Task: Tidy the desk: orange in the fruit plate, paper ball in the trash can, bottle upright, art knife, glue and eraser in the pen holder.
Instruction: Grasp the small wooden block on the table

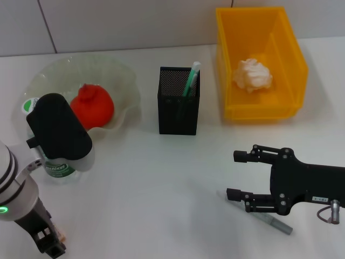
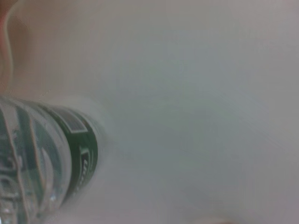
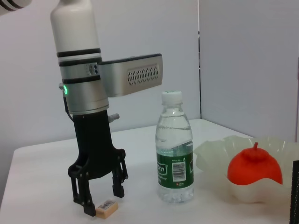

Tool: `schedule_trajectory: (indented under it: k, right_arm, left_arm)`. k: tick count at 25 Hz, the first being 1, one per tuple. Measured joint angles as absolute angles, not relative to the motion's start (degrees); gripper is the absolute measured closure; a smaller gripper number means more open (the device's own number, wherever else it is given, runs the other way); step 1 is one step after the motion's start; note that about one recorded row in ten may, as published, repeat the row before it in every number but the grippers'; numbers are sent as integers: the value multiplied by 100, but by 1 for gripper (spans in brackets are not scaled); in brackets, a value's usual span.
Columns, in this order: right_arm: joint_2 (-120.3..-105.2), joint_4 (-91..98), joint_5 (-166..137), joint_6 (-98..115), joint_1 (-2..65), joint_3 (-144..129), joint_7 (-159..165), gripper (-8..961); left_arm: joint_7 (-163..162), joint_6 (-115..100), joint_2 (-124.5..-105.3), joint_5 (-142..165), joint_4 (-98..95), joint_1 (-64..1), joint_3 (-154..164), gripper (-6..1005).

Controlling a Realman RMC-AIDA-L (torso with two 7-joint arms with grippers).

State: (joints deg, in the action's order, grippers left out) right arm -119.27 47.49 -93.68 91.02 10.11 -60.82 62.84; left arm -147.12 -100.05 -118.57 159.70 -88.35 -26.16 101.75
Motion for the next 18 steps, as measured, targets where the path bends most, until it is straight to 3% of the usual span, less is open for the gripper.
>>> schedule_trajectory:
  k: [18]
  right_arm:
    - [-11927,4746,-9368,9102,1019,-6069,6284,186]
  left_arm:
    - [-14737,-9993,-11865,15977,-8657,-2698,10159,291]
